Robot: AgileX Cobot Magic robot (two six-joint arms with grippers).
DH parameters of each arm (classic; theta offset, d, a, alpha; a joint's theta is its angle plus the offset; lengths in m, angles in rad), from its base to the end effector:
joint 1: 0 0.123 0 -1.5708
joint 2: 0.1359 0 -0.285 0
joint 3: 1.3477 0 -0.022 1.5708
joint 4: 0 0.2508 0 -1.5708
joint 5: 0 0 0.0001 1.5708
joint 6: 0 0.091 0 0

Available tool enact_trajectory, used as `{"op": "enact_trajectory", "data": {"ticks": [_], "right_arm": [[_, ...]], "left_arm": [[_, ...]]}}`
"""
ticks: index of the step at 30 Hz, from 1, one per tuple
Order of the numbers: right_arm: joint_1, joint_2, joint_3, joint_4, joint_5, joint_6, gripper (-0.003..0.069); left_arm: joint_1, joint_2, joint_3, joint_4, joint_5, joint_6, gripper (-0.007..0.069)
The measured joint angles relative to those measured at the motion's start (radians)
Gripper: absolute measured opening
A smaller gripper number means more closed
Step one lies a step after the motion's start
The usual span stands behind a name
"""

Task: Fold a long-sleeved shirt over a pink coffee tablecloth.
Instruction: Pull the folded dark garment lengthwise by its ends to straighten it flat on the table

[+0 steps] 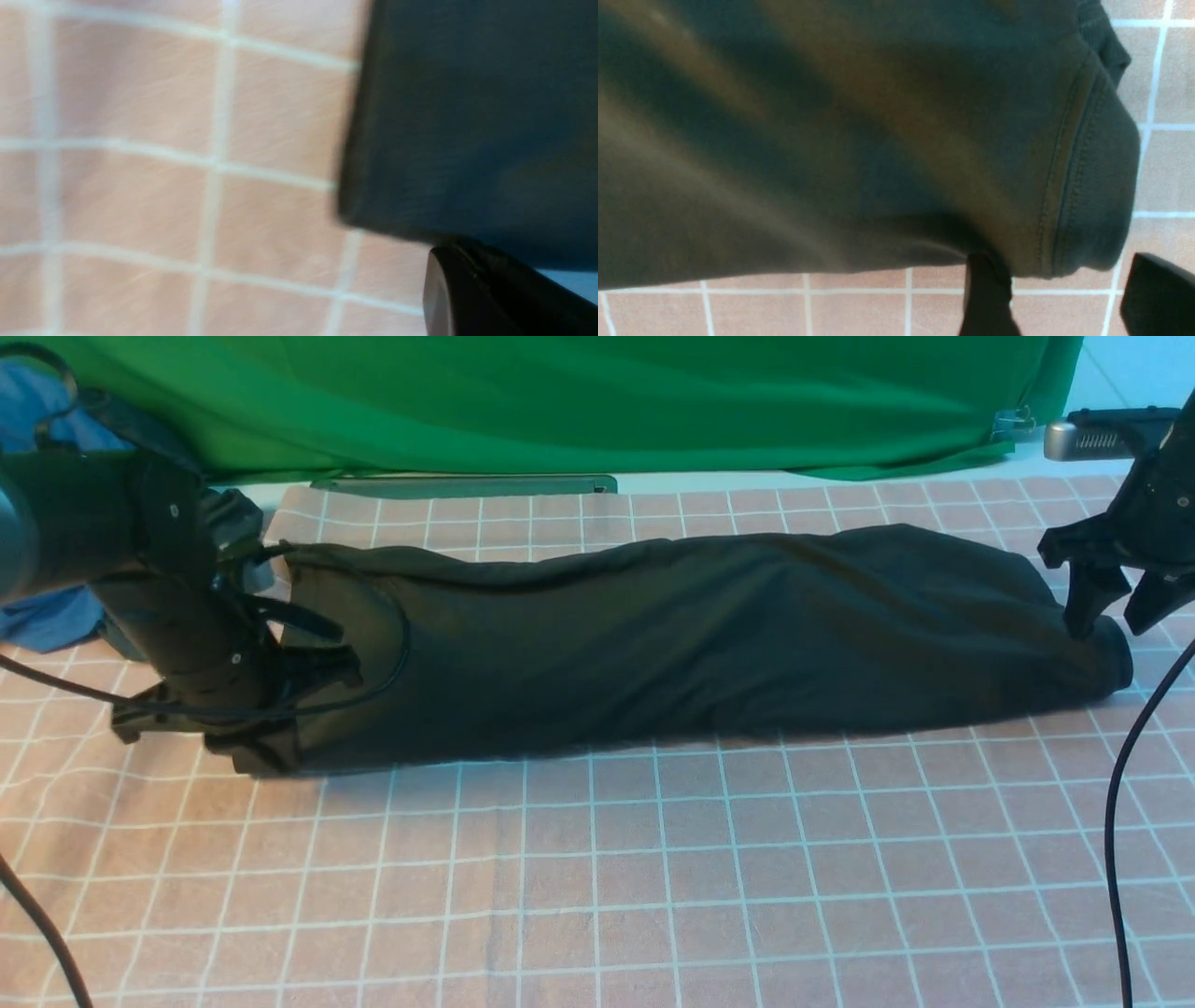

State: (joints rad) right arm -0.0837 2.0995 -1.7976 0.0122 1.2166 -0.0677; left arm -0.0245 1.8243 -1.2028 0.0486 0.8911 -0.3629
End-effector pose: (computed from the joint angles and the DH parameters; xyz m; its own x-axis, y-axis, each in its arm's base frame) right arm 0.4366 -0.0356 0.2253 -0.9900 0.0194 -0.1395 0.0193 0.9998 0.0025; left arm 0.3484 -0.0051 0.1879 -0.9411 -0.3031 -0.1497 -0.3047 0.9524 -0.0121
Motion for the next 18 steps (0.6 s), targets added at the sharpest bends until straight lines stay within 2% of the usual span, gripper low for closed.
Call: {"op": "enact_trajectory", "data": {"ticks": [2,4,9,10,13,14,16,17,18], "right_arm": [[0.0,0.0,0.0,0.0,0.0,-0.008,0.0424],[0.001,0.0,0.0,0.0,0.0,-0.011,0.0424],[0.002,0.0,0.0,0.01,0.0,-0.012,0.0424],[0.002,0.0,0.0,0.016,0.0,-0.012,0.0424],[0.002,0.0,0.0,0.038,0.001,-0.014,0.0424],[0.002,0.0,0.0,0.045,0.001,-0.014,0.0424],[0.003,0.0,0.0,0.058,0.001,-0.014,0.0424],[0.003,0.0,0.0,0.059,0.001,-0.014,0.0424],[0.004,0.0,0.0,0.062,0.001,-0.014,0.0424]], "left_arm": [[0.0,0.0,0.0,0.079,0.014,-0.086,0.0015],[0.001,0.0,0.0,0.108,0.016,-0.117,0.0022],[0.001,0.0,0.0,0.101,-0.009,-0.114,0.0134],[0.001,0.0,0.0,0.096,-0.026,-0.102,0.0205],[0.001,0.001,0.0,0.094,-0.062,-0.096,0.0347],[0.001,0.004,0.0,0.096,-0.079,-0.091,0.0426],[0.001,0.014,0.0,0.101,-0.098,-0.088,0.0523],[0.001,0.015,0.0,0.103,-0.1,-0.088,0.0532],[0.001,0.023,0.0,0.107,-0.107,-0.088,0.0577]]}}
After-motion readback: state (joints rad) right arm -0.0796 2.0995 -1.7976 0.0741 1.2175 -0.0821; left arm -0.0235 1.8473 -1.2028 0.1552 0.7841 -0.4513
